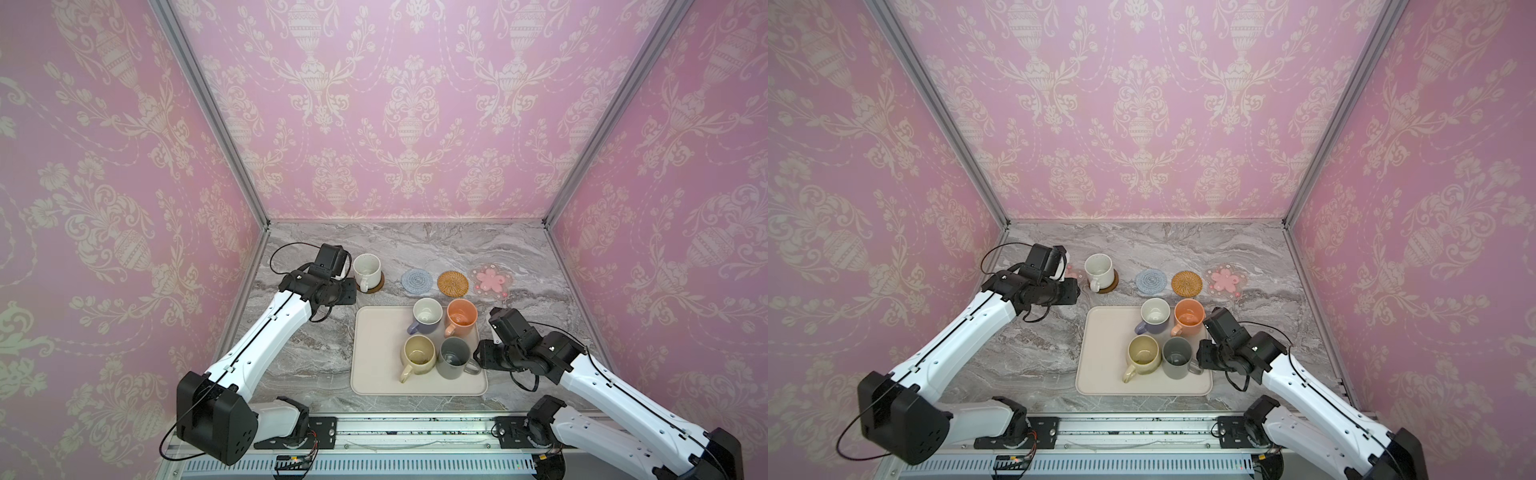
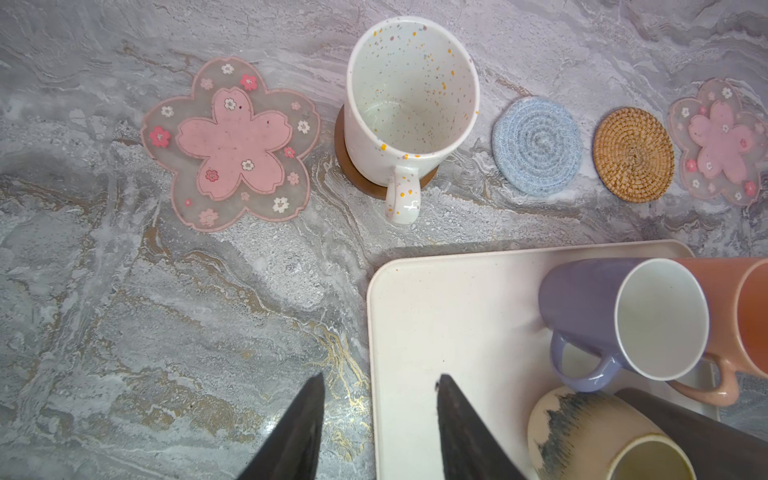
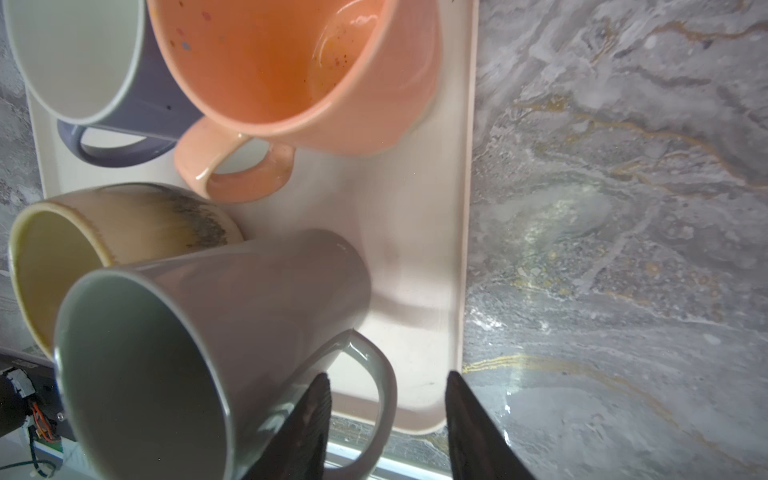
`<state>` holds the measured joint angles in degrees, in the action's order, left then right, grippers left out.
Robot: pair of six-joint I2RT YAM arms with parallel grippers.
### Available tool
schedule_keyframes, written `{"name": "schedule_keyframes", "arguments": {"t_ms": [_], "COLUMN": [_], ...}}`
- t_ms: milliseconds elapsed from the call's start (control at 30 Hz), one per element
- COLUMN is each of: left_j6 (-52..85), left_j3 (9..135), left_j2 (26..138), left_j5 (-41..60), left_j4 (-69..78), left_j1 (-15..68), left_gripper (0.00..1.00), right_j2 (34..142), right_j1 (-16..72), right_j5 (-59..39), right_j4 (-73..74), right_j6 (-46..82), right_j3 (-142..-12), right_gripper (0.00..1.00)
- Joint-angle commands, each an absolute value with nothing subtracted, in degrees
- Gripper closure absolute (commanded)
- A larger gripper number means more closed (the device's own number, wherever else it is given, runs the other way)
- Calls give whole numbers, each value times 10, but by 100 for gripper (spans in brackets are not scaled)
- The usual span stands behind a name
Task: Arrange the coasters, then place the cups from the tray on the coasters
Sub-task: 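Move the right gripper down to the grey mug's handle nearest the robot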
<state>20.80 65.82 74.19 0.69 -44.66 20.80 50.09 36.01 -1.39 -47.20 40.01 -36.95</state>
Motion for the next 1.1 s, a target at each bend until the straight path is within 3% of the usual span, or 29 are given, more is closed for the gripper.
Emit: {"name": "schedule_keyframes", "arguments": {"t_ms": [0, 567, 1067], "left_j6": [224, 227, 231], "left_j3": [648, 646, 664], "left_j2": [727, 714, 728], "left_j5": [18, 17, 12], "left_j4": [-451, -463, -471], "left_j1": [211, 214, 216], "left_gripper": [53, 52, 51], "right_j2": [507, 543, 417], "right_j1": [385, 488, 521], "right_j5": [3, 58, 58], "right_j4": [-488, -516, -553], "right_j6": [427, 433, 460], "right_j3": [-365, -412, -388], "right_gripper": [53, 53, 53]}}
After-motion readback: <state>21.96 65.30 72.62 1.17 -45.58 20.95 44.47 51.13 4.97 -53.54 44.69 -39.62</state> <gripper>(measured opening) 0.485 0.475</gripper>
